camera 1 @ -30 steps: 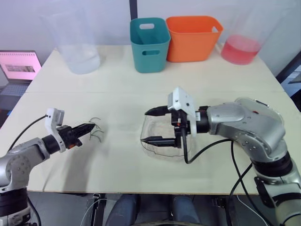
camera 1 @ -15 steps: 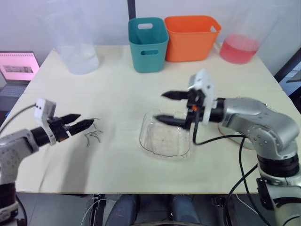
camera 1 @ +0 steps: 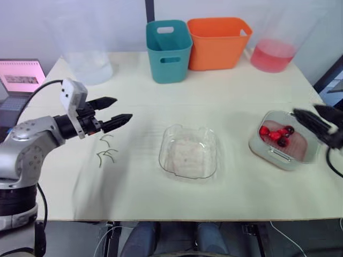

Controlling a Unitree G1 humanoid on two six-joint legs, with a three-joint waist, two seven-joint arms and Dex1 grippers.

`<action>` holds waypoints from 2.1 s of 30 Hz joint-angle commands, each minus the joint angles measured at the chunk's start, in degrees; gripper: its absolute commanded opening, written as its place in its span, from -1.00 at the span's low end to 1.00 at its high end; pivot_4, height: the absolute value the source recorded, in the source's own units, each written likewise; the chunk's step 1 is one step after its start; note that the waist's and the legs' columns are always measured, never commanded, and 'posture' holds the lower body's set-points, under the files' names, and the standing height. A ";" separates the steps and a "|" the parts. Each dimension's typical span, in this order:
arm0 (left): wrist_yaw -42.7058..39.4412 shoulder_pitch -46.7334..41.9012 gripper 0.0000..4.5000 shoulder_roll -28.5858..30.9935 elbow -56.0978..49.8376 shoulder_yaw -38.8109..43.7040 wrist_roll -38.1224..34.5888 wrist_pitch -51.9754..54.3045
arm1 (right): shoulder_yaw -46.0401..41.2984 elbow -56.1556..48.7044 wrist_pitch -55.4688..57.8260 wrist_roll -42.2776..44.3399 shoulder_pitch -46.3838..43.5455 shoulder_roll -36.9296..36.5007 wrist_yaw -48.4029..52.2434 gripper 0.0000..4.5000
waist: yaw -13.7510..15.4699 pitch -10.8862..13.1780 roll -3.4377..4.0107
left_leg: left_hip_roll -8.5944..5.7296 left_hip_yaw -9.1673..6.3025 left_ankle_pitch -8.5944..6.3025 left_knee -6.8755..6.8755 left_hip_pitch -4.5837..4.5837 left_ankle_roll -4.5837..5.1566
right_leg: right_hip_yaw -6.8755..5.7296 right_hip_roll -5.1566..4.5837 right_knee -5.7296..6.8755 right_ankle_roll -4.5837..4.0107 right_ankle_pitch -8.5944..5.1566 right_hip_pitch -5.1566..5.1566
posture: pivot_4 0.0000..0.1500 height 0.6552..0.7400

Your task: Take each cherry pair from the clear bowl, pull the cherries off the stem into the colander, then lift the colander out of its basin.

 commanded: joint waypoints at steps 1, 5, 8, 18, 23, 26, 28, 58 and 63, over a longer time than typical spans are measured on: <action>-0.36 1.33 0.98 -0.45 3.90 4.29 1.38 -5.32 | -7.40 0.57 -4.03 -0.07 4.71 1.28 1.71 1.00 | -0.38 0.00 -0.01 | 0.01 -0.01 0.00 0.01 0.01 0.01 | -0.01 0.01 0.01 0.00 0.00 0.02 | 1.00 1.00; -1.69 3.75 0.98 -0.92 7.28 4.87 2.46 -8.48 | -9.32 1.09 -6.30 0.00 8.90 1.71 2.31 1.00 | -0.41 0.00 0.00 | 0.01 -0.01 -0.01 0.02 0.09 0.03 | 0.00 0.00 -0.01 0.01 0.00 0.12 | 1.00 1.00; -1.50 3.88 0.98 -0.97 7.57 4.64 2.74 -9.24 | -8.74 2.07 -7.83 -1.64 10.45 -0.10 2.65 1.00 | -0.30 0.02 -0.03 | 0.00 -0.03 -0.01 0.03 0.09 0.03 | 0.01 -0.01 -0.02 0.01 0.00 0.14 | 1.00 1.00; -8.42 -0.36 0.98 5.88 -14.55 -4.67 -7.97 4.82 | 6.69 5.25 0.21 -7.74 13.28 -34.92 23.92 1.00 | -0.44 0.06 0.04 | 0.04 -0.01 -0.05 0.19 -0.06 0.08 | -0.15 0.04 -0.12 0.01 -0.01 0.18 | 1.00 1.00; -14.17 -2.32 1.00 9.37 -20.87 -8.44 -10.82 5.80 | 18.83 6.55 -5.58 -9.60 6.57 -40.71 29.32 0.76 | -0.40 0.10 0.08 | 0.06 0.05 -0.14 0.21 -0.09 0.23 | -0.20 0.02 -0.23 0.02 -0.02 0.22 | 1.00 1.00; -13.94 -4.65 1.00 8.49 -22.78 -10.48 -10.03 4.44 | 26.30 5.07 -9.51 -13.45 4.29 -40.35 29.16 0.24 | -0.16 0.11 0.07 | 0.04 0.05 -0.14 0.30 -0.14 0.23 | -0.23 0.01 -0.23 0.02 -0.02 0.24 | 1.00 1.00; -13.54 -5.09 1.00 7.97 -24.14 -11.54 -9.73 3.92 | 29.72 4.14 -9.89 -14.57 2.44 -39.49 28.49 0.24 | -0.19 0.11 0.07 | 0.02 0.03 -0.14 0.32 -0.15 0.22 | -0.23 -0.02 -0.26 0.02 -0.02 0.27 | 1.00 1.00; -10.65 -8.02 1.00 7.55 -26.56 -14.74 -11.35 5.27 | 46.43 8.11 -11.88 -26.16 -10.29 -33.15 28.25 -0.92 | -0.36 0.10 0.08 | 0.01 -0.01 -0.14 0.35 -0.12 0.22 | -0.15 -0.01 -0.22 0.02 -0.01 0.23 | 1.00 1.00; -11.12 -8.42 1.00 7.13 -24.88 -15.53 -9.29 4.05 | 44.73 7.73 -10.91 -25.57 -9.90 -33.97 29.18 -0.92 | -0.32 0.10 0.09 | 0.01 -0.01 -0.14 0.35 -0.12 0.22 | -0.15 -0.01 -0.21 0.03 -0.01 0.23 | 1.00 1.00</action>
